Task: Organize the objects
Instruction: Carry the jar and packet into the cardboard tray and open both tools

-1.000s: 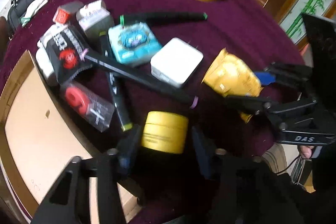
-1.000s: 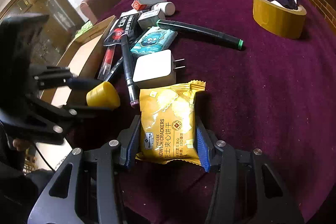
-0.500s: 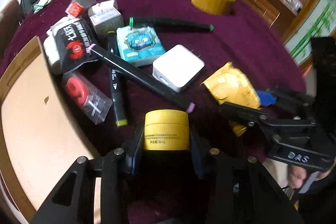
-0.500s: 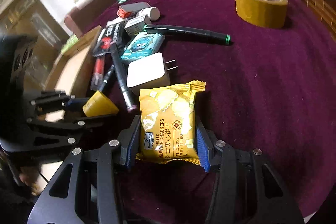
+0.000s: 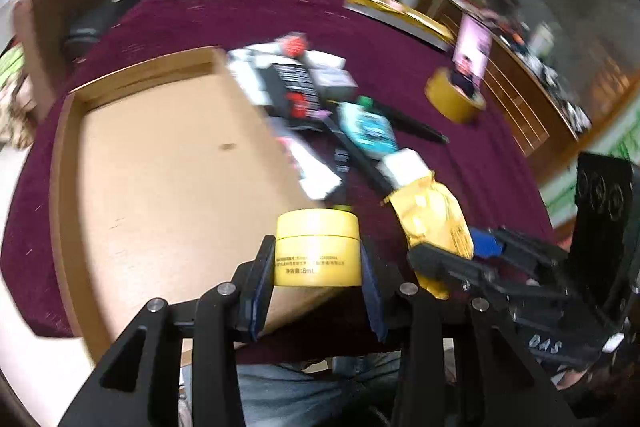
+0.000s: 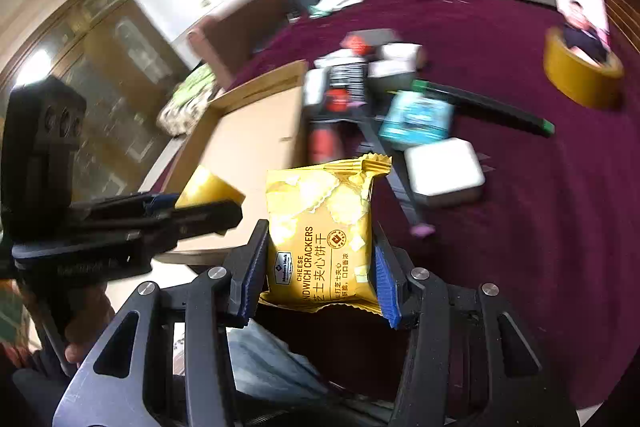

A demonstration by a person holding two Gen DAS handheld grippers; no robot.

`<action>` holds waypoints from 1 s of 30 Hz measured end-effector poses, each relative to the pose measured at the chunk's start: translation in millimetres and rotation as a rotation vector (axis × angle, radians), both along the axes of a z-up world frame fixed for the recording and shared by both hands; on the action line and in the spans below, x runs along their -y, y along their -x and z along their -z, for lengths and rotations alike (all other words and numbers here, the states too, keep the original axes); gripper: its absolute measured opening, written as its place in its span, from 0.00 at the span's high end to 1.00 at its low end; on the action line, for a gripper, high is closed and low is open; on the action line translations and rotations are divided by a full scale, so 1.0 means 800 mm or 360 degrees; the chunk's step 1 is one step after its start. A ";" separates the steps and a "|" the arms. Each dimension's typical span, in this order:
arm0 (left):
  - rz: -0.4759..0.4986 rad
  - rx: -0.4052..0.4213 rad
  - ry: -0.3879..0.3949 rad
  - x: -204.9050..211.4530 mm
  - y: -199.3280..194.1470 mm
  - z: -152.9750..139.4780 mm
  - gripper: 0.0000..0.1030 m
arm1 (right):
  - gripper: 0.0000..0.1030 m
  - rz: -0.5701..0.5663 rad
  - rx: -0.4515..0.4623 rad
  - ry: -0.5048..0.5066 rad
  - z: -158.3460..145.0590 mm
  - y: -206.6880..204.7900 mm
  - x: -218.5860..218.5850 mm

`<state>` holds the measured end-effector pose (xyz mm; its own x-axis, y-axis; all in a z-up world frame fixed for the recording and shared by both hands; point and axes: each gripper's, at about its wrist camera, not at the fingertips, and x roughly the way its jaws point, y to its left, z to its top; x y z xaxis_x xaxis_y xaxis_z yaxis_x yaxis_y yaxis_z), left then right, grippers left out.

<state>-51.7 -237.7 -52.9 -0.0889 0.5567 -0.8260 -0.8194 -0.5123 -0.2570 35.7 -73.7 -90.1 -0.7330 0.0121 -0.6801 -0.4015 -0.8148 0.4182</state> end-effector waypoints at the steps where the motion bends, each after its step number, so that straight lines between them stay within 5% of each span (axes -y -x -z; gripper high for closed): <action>1: -0.0030 0.0003 -0.0007 0.008 0.008 -0.001 0.62 | 0.54 -0.0041 0.0002 0.0005 -0.002 0.012 0.008; 17: -0.0327 0.0195 0.0180 0.043 0.091 0.060 0.62 | 0.54 -0.0297 0.0177 -0.0103 0.007 0.131 0.054; 30: -0.0271 0.0143 0.0274 0.021 0.086 0.069 0.61 | 0.54 -0.0340 0.0278 -0.0282 0.034 0.147 0.069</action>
